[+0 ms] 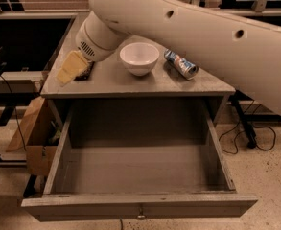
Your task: Place rxbar chocolate into top drawer
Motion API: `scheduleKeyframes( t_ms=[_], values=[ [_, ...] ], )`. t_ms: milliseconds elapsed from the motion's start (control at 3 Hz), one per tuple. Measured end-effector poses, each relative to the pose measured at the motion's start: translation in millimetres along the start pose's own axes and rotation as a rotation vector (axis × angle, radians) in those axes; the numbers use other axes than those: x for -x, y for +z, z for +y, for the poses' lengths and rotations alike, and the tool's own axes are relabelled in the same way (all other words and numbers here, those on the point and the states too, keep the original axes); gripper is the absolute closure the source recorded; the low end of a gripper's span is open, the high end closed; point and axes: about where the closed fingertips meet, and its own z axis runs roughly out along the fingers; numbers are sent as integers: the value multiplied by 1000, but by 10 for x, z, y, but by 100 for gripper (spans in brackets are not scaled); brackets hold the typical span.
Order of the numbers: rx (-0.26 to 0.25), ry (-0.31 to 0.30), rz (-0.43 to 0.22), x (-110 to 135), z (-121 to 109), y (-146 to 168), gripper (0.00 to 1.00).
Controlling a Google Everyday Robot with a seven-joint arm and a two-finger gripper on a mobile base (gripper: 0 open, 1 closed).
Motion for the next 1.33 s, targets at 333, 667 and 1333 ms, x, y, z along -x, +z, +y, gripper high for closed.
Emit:
scheduleKeyframes(
  t_ms=[333, 667, 1333],
  values=[
    [-2, 37, -35, 59, -102, 244, 0],
    [14, 96, -69, 158, -299, 726, 0],
    [-43, 231, -66, 67, -607, 1444, 0]
  ],
)
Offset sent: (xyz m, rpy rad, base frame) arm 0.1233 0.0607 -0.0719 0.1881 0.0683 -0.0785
